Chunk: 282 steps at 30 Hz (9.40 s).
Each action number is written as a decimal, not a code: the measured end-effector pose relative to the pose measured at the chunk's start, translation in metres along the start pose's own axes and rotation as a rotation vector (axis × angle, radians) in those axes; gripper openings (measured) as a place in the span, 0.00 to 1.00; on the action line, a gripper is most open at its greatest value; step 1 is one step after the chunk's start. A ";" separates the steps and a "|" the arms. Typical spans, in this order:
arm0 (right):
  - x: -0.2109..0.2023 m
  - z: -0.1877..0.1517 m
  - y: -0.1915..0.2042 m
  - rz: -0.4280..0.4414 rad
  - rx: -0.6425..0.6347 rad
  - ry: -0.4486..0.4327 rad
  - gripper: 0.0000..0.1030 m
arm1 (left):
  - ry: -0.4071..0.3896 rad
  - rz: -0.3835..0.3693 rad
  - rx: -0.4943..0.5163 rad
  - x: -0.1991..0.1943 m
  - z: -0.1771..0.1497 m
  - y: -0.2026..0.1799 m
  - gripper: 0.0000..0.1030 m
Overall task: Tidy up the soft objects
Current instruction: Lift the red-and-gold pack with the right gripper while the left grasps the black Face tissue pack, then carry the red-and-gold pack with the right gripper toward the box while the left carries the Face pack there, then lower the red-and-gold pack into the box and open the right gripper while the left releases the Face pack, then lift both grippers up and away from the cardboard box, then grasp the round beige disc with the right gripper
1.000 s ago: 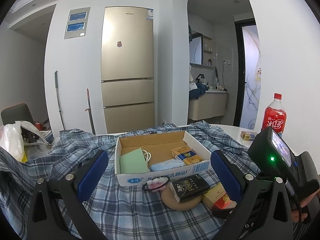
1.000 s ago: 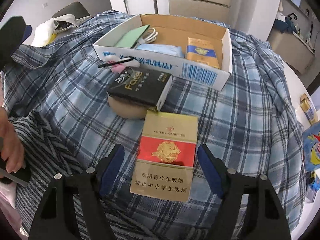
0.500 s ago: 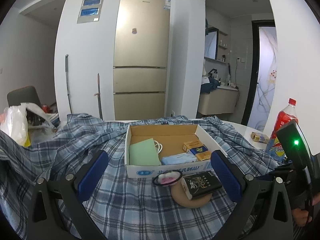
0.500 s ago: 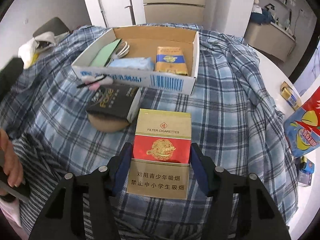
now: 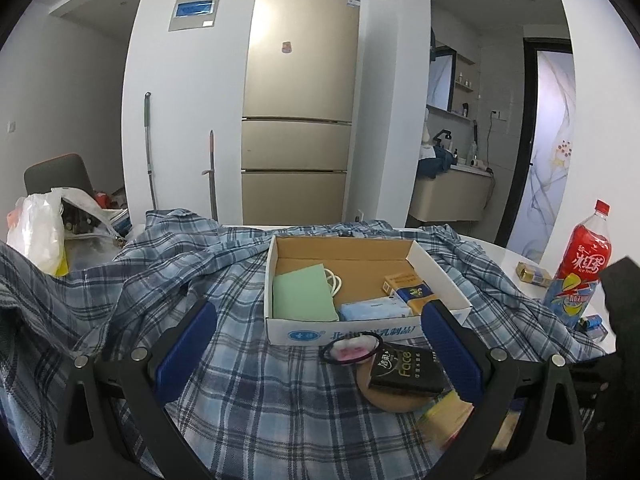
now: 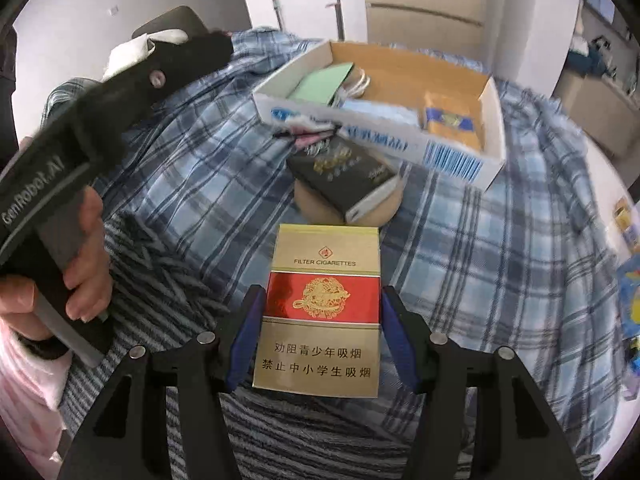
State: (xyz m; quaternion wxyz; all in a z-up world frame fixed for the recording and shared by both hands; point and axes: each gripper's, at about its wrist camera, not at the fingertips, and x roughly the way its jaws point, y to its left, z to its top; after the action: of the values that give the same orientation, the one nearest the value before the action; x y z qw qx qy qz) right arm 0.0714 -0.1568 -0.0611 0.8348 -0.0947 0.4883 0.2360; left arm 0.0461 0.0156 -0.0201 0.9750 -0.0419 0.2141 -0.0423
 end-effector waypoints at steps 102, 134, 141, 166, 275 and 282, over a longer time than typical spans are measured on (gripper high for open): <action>-0.064 -0.003 -0.042 -0.201 0.079 -0.562 0.53 | -0.023 -0.143 0.175 -0.022 0.005 -0.049 0.47; 0.003 0.119 -0.087 -0.166 0.131 -0.447 0.53 | 0.229 -0.005 0.093 0.125 0.072 -0.002 0.47; 0.039 0.120 -0.102 -0.083 0.176 -0.316 0.53 | 0.363 -0.001 0.080 0.155 0.041 0.005 0.47; 0.051 0.115 -0.104 -0.115 0.190 -0.284 0.70 | 0.187 -0.042 0.090 0.125 0.050 0.001 0.76; -0.057 0.026 -0.019 -0.038 -0.154 -0.575 1.00 | -0.250 -0.228 0.067 -0.036 0.010 0.009 1.00; -0.010 0.036 -0.016 -0.018 -0.134 -0.329 0.90 | -0.199 -0.132 0.023 -0.025 0.010 0.018 1.00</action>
State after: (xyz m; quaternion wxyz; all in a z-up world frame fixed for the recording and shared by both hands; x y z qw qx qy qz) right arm 0.1028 -0.1594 -0.0350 0.8974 -0.1145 0.3273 0.2727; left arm 0.0287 0.0369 -0.0025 0.9869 -0.0488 0.1128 -0.1042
